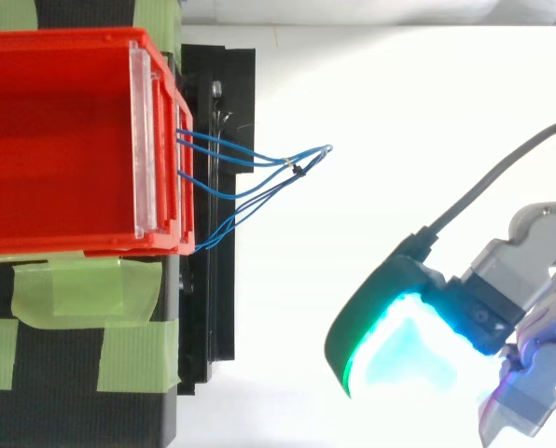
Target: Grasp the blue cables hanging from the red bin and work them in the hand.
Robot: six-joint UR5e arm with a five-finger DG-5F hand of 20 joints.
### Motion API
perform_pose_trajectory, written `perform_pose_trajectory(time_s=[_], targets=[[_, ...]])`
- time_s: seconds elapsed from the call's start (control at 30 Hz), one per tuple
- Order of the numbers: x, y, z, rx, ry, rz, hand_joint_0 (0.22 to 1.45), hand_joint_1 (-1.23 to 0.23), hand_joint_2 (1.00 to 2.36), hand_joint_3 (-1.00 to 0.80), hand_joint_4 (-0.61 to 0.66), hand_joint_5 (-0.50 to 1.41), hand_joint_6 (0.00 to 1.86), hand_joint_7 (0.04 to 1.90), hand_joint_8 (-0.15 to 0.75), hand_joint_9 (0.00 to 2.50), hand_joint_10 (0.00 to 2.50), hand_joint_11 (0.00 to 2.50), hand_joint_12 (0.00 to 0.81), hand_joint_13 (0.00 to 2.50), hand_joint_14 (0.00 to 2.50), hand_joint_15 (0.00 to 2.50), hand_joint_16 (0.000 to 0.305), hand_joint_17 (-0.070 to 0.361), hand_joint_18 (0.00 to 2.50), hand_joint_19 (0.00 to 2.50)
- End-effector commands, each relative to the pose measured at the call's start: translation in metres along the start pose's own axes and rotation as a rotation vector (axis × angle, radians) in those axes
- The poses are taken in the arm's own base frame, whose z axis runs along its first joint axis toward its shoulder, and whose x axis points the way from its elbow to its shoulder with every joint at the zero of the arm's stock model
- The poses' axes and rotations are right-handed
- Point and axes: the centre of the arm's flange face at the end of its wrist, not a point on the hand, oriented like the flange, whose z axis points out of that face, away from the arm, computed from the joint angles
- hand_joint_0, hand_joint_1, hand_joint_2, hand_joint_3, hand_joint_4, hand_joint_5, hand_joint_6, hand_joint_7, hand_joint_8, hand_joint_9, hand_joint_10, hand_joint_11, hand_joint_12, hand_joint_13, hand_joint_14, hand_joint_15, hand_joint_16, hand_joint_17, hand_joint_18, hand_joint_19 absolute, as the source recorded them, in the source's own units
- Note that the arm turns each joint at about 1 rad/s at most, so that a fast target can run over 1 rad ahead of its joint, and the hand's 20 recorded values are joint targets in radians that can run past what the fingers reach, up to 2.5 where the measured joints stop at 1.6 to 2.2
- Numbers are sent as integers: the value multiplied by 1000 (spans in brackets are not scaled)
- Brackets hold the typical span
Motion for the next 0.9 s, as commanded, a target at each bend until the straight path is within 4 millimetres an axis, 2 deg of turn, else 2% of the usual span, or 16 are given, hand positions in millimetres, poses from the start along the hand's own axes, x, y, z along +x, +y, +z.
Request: perform_pose_trajectory(time_s=[0.0,0.27,0.57,0.87], targets=[[0,0,0,0,0,0,791,-573,1005,-843,256,-100,8,806,328,571,8,379,440,598,11,401,59,132,584,459],[3,0,1,-1,9,0,775,-575,1005,-850,214,-172,5,696,298,457,3,128,417,519,8,286,57,128,529,403],[3,-1,0,8,10,0,768,-569,1004,-857,192,-204,5,659,289,429,1,77,404,484,7,256,56,126,500,377],[4,-2,-2,26,14,1,765,-570,1004,-856,185,-211,4,641,287,380,0,0,344,359,2,105,45,100,307,126]])
